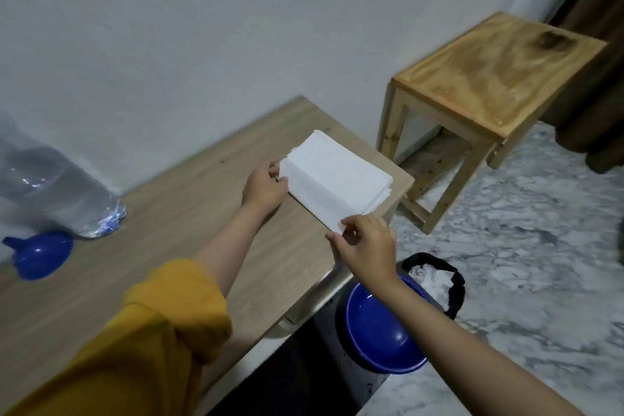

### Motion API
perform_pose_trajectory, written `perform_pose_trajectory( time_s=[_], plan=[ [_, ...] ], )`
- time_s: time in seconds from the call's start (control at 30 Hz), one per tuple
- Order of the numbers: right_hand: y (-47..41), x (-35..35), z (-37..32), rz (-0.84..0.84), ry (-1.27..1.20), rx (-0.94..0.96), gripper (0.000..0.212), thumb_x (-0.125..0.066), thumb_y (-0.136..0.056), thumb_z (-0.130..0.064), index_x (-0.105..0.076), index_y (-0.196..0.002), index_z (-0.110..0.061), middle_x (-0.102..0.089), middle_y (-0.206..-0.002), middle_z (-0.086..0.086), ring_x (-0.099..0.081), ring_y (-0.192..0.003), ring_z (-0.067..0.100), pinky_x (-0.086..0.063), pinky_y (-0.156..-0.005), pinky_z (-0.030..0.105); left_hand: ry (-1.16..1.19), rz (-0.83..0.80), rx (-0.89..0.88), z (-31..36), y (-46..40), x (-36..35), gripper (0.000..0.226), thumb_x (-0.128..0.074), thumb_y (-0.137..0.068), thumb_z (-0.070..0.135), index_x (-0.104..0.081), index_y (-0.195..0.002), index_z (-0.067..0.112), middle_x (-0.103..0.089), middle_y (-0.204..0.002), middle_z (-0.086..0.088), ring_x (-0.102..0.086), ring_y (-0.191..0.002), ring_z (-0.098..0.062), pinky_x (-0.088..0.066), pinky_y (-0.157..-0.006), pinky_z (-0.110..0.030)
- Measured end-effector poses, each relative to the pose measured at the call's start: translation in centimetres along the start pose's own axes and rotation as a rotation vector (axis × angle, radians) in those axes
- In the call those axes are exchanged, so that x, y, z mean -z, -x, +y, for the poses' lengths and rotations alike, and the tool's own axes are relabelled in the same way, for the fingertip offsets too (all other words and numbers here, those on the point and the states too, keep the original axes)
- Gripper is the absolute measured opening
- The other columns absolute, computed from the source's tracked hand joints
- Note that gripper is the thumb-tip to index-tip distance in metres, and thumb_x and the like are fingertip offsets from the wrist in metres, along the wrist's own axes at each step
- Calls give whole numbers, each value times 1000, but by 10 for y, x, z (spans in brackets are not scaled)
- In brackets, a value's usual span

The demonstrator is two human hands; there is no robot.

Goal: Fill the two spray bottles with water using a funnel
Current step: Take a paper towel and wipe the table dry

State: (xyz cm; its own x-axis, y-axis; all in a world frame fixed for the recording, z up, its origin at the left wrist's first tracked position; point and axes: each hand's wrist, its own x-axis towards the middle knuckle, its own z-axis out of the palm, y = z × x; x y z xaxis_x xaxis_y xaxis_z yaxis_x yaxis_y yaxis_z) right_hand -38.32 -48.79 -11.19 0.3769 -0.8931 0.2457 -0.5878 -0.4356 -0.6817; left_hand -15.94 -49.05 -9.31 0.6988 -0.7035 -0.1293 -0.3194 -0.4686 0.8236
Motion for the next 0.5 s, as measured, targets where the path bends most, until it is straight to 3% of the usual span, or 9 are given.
perform_pose_trajectory(
  time_s=[0.07,0.17,0.27,0.37,0.43,0.5],
  plan=[
    [0,-3,-2,21,-9,4,12,-78,-76,-27,-72,-82,-19,-67,-76,-7,-61,-79,20,-49,-73,41,64,-15,-14,1,1,1,38,-52,-67,20,-61,-103,27,-64,-84,14,-62,-83,-13,-51,-87,-39],
    [0,-4,-3,68,-56,29,5,-77,-77,-17,-73,-79,-19,-67,-74,-6,-61,-76,21,-48,-71,40,125,-23,-43,0,4,4,33,-56,-67,20,-59,-94,38,-59,-71,22,-58,-71,-12,-52,-80,-41],
    [-3,-4,-7,103,-128,5,2,-73,-80,-18,-72,-81,-19,-66,-75,-8,-60,-75,16,-50,-72,45,138,-18,-102,6,10,8,31,-60,-70,18,-56,-90,41,-56,-68,21,-55,-67,-11,-51,-73,-38],
    [-5,-1,-12,128,-203,-15,3,-70,-83,-16,-73,-85,-17,-66,-78,-8,-61,-77,14,-52,-74,48,134,-4,-174,17,14,13,22,-62,-75,12,-59,-90,28,-51,-73,11,-48,-65,-10,-46,-68,-31],
    [-6,3,-17,136,-269,-32,7,-69,-84,-12,-73,-89,-13,-66,-82,-4,-63,-79,15,-54,-74,41,86,-31,-204,24,17,18,15,-60,-77,10,-61,-86,22,-50,-73,8,-45,-64,-11,-42,-64,-20],
    [-7,7,-23,129,-349,-91,9,-67,-85,-7,-73,-91,-10,-65,-86,0,-64,-80,16,-53,-71,25,-1,-86,-199,31,20,24,15,-55,-79,8,-65,-85,18,-54,-78,3,-44,-62,-13,-37,-54,-16]
  ],
)
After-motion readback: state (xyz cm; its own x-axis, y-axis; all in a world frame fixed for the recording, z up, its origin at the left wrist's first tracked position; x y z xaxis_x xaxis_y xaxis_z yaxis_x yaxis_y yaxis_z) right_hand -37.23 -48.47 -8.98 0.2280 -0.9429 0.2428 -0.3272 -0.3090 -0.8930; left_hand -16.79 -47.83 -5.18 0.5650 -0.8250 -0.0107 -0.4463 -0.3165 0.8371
